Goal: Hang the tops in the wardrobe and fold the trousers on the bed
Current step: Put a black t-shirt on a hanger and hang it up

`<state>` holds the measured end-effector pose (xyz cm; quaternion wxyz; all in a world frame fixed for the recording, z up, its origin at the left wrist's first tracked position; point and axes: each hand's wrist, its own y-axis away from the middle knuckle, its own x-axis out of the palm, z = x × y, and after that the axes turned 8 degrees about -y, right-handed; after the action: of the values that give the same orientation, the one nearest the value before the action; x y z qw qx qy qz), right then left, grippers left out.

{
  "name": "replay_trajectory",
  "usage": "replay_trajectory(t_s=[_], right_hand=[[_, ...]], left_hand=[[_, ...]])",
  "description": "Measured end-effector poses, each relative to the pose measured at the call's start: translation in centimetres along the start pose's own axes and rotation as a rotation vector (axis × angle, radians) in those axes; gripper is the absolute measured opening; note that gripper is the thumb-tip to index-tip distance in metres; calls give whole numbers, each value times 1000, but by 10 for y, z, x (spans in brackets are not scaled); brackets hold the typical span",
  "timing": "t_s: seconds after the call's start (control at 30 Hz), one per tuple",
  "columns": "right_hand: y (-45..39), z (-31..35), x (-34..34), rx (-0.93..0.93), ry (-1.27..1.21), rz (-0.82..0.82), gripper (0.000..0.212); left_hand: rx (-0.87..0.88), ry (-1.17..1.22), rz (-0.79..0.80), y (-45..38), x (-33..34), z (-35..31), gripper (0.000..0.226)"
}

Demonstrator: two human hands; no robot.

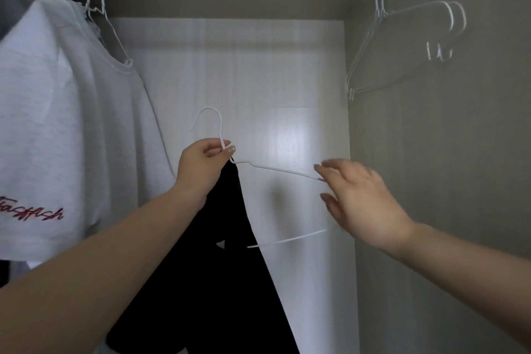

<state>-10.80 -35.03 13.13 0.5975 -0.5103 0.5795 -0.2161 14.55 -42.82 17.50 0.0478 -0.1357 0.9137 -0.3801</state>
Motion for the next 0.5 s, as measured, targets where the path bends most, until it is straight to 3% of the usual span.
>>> replay_trajectory(t_s=[0.1, 0.17, 0.3, 0.37, 0.5], right_hand=[[6, 17, -1, -473, 59, -6, 49], [18, 33, 13, -577, -72, 143, 47], [45, 66, 58, -400, -238, 495, 68], [52, 77, 74, -348, -301, 582, 72], [60, 82, 83, -301, -372, 746, 45]], left_hand=[[79, -66, 5, 3, 10, -7, 10], [115, -90, -11, 4, 17, -13, 13], [146, -88, -9, 7, 24, -24, 12], [152, -82, -6, 6, 25, -27, 11], [157, -96, -54, -2, 16, -23, 8]])
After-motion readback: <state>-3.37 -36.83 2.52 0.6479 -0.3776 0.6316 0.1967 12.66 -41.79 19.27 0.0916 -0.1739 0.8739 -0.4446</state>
